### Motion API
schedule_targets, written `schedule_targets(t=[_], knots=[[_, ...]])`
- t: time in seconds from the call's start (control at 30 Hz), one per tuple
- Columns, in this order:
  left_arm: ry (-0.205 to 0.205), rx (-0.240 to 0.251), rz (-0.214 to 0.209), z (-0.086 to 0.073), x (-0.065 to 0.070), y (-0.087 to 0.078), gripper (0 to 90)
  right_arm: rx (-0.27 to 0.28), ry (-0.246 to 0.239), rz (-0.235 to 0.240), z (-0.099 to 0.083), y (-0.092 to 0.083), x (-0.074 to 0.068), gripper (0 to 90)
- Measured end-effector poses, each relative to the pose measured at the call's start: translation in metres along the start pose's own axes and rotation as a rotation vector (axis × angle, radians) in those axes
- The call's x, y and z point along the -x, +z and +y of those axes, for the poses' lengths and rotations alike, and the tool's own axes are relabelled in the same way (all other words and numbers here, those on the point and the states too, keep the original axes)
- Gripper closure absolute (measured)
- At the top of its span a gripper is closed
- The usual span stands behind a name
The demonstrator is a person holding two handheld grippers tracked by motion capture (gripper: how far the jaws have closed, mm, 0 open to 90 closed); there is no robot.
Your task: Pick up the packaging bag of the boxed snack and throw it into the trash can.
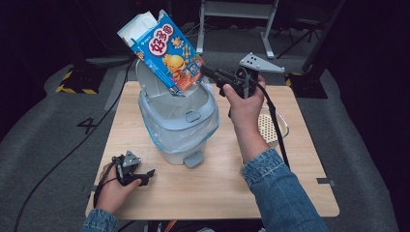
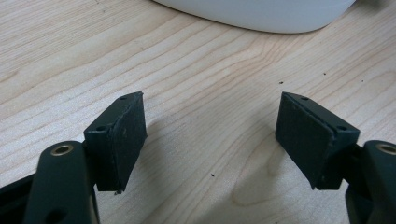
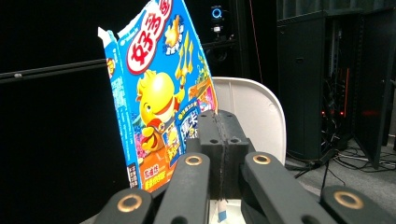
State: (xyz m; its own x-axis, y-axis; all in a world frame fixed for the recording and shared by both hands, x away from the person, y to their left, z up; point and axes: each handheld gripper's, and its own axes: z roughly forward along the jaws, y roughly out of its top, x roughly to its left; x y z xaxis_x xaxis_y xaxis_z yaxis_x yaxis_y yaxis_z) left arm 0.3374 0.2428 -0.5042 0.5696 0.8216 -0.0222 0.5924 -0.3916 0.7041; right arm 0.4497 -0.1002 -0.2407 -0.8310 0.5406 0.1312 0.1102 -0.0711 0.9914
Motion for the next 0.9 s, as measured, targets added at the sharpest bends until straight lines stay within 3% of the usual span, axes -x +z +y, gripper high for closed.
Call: schedule_targets(t=[0.9], knots=[[0.0,0.0,0.001,0.0,0.0,0.0,25.0,-0.061,0.003,-0.019,-0.029,0.021,-0.002,90.0]])
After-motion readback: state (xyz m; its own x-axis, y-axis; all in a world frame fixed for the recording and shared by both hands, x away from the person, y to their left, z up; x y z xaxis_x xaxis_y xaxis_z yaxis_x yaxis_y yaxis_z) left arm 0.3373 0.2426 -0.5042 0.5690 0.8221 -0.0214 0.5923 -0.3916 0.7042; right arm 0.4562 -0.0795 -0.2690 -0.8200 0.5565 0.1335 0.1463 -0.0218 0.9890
